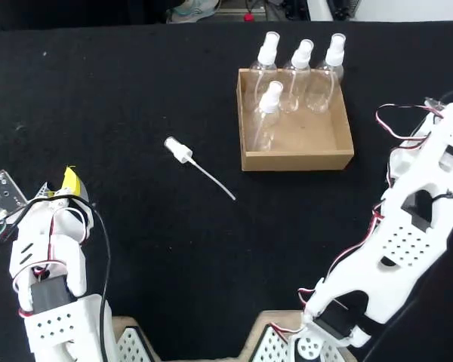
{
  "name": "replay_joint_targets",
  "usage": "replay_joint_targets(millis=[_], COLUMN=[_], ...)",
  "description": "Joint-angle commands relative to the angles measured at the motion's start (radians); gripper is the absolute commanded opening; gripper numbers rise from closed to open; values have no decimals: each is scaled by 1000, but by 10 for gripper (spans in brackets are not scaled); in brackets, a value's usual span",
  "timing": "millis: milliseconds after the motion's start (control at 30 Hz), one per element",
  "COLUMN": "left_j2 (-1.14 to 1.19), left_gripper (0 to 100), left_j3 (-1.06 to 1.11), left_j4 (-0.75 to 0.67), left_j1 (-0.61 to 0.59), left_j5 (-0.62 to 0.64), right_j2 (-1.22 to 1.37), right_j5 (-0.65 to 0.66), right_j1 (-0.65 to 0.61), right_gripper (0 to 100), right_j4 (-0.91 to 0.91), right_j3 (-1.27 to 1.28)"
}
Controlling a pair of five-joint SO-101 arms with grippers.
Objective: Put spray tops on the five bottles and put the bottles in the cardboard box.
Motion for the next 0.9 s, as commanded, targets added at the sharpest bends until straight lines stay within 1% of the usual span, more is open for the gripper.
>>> replay_joint_targets(millis=[0, 133, 267, 367, 500, 667, 733, 867], left_j2=[-11, -11, -11, -11, -11, -11, -11, -11], left_gripper=[159, 159, 159, 159, 159, 159, 159, 159], left_j3=[-25, -25, -25, -30, -39, -41, -41, -41], left_j4=[-2, -2, -2, -2, 5, 5, 5, 5], left_j1=[12, 12, -22, -31, -30, -30, -30, -30], left_j5=[-5, -5, -3, 0, 2, 2, 2, 2], right_j2=[-10, 1, 68, 113, 128, 127, 127, 127], right_j5=[-3, -3, 8, 38, 38, 43, 43, 43], right_j1=[-21, -20, -20, -12, 15, 15, 9, -6], right_gripper=[360, 360, 353, 307, 278, 201, 214, 273], right_j4=[31, 29, 2, 3, 11, 31, 31, 32], right_j3=[-7, -7, -22, -68, -133, -182, -193, -194])
